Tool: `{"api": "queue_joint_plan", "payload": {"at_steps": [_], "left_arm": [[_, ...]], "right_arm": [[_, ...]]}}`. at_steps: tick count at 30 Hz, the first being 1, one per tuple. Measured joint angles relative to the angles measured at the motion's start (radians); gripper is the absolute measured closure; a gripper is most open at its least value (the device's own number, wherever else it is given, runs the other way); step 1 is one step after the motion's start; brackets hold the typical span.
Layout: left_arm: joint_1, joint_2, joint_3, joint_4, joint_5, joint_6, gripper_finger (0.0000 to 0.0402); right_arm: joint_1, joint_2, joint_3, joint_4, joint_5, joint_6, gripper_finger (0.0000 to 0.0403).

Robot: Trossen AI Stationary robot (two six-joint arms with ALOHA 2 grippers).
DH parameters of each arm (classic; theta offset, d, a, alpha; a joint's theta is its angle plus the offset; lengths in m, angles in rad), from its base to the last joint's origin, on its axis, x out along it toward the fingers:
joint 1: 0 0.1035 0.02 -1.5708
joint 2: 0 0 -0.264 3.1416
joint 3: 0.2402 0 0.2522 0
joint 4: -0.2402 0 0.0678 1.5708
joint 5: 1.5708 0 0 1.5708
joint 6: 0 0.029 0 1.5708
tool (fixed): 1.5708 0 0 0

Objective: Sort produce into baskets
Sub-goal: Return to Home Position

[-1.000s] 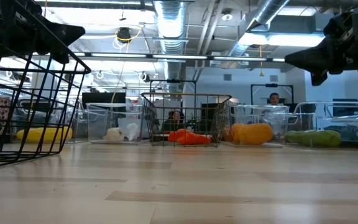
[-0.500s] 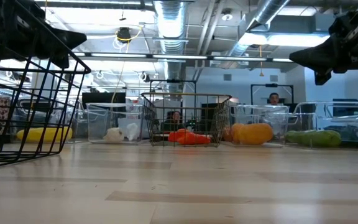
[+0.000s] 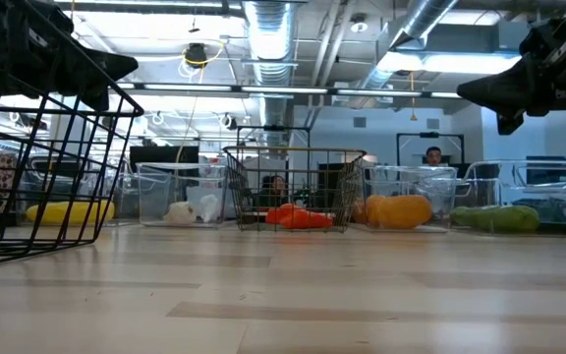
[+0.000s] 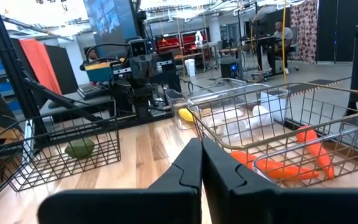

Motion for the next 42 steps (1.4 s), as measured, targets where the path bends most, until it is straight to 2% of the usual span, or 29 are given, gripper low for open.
{"api": "queue_joint_plan", "payload": {"at_steps": [42], "left_arm": [[0.000,0.000,0.000,-0.016,-0.009,0.000,0.0401]], "right_arm": [[0.000,0.000,0.000,-0.002,0.002,0.008,0.0367]]}}
